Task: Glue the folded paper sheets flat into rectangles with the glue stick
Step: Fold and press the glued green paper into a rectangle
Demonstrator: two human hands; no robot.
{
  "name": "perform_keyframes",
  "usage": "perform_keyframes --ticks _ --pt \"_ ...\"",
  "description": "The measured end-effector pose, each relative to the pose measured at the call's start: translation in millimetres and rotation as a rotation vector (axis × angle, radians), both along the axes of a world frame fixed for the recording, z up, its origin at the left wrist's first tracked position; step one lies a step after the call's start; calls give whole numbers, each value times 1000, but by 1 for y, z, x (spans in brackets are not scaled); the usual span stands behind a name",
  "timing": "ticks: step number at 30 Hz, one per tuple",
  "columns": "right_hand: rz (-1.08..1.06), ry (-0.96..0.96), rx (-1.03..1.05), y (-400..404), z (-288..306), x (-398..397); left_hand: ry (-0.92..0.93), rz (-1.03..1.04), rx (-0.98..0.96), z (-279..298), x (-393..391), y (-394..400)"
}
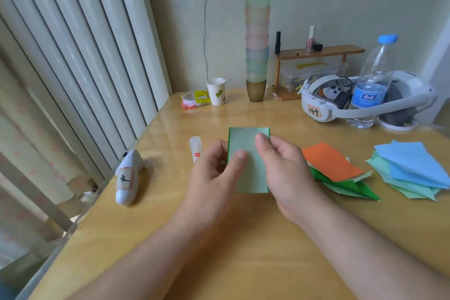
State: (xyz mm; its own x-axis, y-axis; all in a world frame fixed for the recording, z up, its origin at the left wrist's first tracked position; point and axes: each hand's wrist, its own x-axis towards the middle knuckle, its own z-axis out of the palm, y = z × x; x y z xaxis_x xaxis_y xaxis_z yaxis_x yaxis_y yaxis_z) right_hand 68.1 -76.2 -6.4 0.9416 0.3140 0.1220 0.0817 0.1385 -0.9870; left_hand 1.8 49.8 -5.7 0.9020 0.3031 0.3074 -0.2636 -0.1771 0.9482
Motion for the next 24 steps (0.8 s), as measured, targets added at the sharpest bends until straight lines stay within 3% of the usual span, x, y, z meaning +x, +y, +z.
perform_keyframes --ticks 5,10,14,20,24 --pt "-232 -326 -154 -3 0 -3 37 -55 -49 -5 2 -10" --pt "-346 -468 -182 -3 4 -5 22 -37 11 -11 4 -11" --pt "-365 -470 -195 -2 3 -6 -41 -15 57 -8 2 -14" --pt "-118 -371 -130 1 -6 -8 -108 161 82 -4 5 -2" --pt "-185 -375 -157 0 -3 -8 -65 132 27 -2 6 -2"
